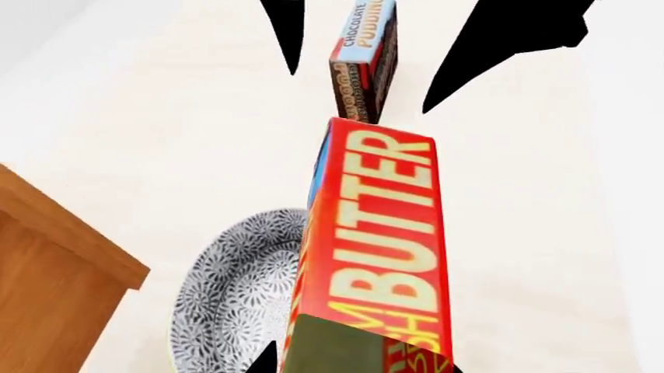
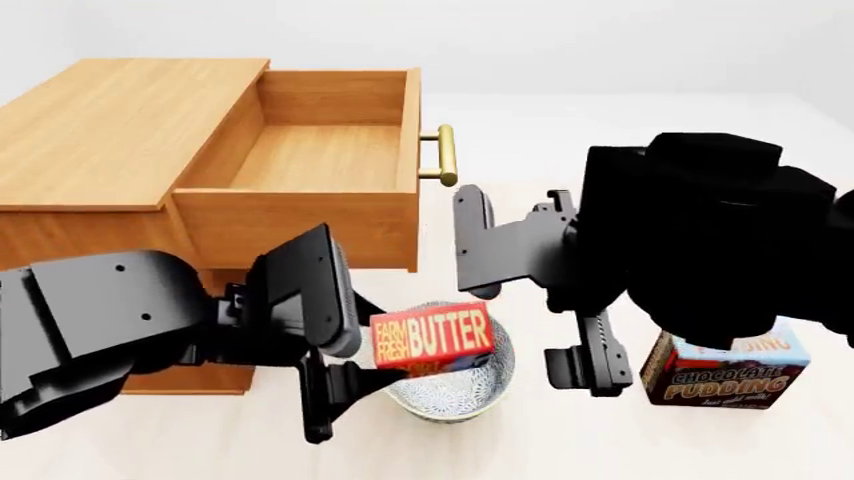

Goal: Put the butter at the back in the top drawer of the cabinet and close it.

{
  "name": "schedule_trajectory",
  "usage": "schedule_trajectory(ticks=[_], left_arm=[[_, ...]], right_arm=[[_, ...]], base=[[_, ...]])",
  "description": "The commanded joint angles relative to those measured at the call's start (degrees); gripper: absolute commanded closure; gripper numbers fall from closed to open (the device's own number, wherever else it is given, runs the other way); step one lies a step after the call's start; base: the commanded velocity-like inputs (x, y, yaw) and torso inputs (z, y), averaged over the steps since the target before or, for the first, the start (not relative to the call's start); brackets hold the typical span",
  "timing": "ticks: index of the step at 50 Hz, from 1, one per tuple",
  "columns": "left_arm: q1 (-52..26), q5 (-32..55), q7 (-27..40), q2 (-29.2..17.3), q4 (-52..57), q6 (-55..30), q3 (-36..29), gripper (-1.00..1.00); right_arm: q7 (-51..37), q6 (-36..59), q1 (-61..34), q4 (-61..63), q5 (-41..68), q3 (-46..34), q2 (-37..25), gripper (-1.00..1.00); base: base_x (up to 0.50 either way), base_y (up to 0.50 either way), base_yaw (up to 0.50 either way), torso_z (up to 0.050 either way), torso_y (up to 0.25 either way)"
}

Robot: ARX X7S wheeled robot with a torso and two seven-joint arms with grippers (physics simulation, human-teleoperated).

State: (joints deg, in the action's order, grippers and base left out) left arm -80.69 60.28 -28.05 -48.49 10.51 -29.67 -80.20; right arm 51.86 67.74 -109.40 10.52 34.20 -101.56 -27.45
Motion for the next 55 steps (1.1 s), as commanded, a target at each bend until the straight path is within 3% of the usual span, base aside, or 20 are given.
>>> schedule_trajectory(ticks=[1, 16, 20, 26, 31, 41, 55], left_arm=[[-1.93, 5.35, 4.35, -5.97, 4.46, -1.73, 3.82, 1.00], [-3.89, 18.90, 19.73, -14.96, 12.23, -2.91, 10.06, 1.00], [-4.80, 22.14, 23.33, -15.87, 12.45, -2.41, 11.79, 1.00], [-6.61, 27.64, 29.45, -15.51, 11.62, -2.11, 14.15, 1.00], [-8.68, 31.62, 35.72, -12.69, 7.99, -2.50, 15.57, 1.00], [-17.66, 34.40, 41.08, -2.24, -7.48, -8.48, 15.81, 1.00], [-28.82, 26.46, 35.12, 17.13, -39.08, -14.58, 10.12, 1.00]], right_arm=[[-11.85, 2.25, 7.65, -7.25, 0.37, 8.82, -2.89, -1.00], [-54.88, 8.92, 31.00, -9.14, 5.13, 47.18, -3.46, -1.00], [-64.60, 5.13, 39.28, -5.70, 7.01, 58.90, -3.76, -1.00], [-75.31, -3.79, 53.11, 3.56, 8.20, 69.84, -5.20, -1.00], [-84.10, -14.46, 65.14, 11.14, 4.70, 75.47, -6.02, -1.00], [-87.42, -33.07, 78.81, 12.67, -0.79, 80.08, -4.93, -1.00], [-87.84, -42.35, 80.51, 11.01, -5.27, 81.20, -3.23, -1.00]], base=[[0.00, 0.00, 0.00, 0.000, 0.010], [0.00, 0.00, 0.00, 0.000, 0.001], [0.00, 0.00, 0.00, 0.003, 0.003], [0.00, 0.00, 0.00, 0.000, 0.000], [0.00, 0.00, 0.00, 0.000, 0.002], [0.00, 0.00, 0.00, 0.001, 0.001], [0.00, 0.00, 0.00, 0.000, 0.001]])
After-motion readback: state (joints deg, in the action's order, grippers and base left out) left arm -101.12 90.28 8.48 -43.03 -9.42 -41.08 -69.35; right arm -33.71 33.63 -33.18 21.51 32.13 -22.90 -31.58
